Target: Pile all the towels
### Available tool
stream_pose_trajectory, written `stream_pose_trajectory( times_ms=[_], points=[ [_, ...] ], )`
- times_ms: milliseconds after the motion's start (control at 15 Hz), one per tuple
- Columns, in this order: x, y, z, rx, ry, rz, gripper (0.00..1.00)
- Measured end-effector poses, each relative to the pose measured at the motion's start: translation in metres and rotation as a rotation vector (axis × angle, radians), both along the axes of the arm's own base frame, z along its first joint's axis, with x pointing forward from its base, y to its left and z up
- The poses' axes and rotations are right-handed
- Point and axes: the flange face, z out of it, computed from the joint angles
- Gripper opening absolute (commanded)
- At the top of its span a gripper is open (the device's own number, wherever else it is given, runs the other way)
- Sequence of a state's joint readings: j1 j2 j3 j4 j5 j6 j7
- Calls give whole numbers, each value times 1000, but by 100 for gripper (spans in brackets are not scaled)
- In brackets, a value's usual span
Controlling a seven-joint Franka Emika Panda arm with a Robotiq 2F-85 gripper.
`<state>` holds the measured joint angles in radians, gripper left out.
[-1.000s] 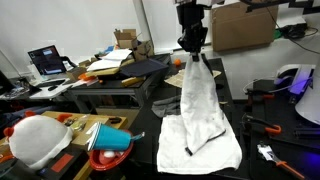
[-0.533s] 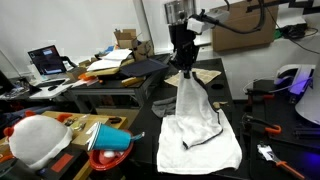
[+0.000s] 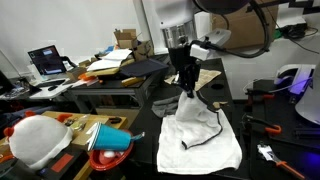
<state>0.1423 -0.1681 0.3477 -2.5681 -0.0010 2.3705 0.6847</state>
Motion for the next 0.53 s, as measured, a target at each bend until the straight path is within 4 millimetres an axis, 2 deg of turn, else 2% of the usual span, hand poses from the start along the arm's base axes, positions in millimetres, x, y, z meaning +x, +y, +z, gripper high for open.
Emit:
stream_pose_trajectory(
  times_ms=[200,533],
  points=[
    [3,1,-15,-19,15,7,2],
    [4,-2,-53,-42,88,-7,2]
  ],
)
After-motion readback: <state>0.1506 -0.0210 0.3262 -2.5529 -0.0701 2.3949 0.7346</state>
